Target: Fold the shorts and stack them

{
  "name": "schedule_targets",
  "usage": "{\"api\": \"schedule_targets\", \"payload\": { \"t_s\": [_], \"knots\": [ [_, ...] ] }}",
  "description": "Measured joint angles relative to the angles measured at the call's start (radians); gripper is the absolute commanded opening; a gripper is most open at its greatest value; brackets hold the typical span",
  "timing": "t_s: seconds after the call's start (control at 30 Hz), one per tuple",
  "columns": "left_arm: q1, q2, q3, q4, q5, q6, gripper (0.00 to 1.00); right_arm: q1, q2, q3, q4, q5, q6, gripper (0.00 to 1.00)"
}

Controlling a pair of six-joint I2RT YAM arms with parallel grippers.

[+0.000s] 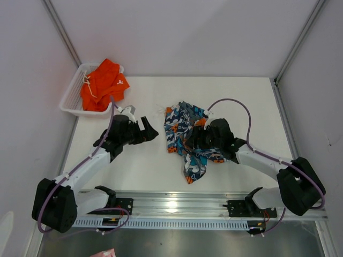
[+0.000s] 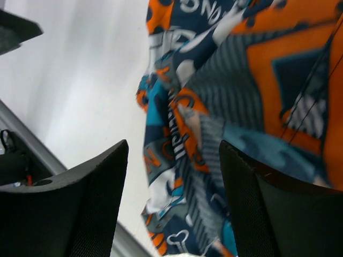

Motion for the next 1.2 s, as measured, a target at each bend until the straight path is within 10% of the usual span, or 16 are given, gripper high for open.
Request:
{"api": "schedule_targets", "payload": {
  "t_s": [0.6, 1.2],
  "knots": [
    [-0.017, 0.010, -0.048, 0.057, -0.011, -0.019, 0.99, 0.144, -0.230, -0.278, 0.132, 0.521, 0.496, 0.69],
    [-0.023, 0.010, -0.049, 0.059, -0.014, -0.018, 0.99, 0.044, -0.083, -0.266, 0.246, 0.575, 0.612, 0.61]
  ]
}}
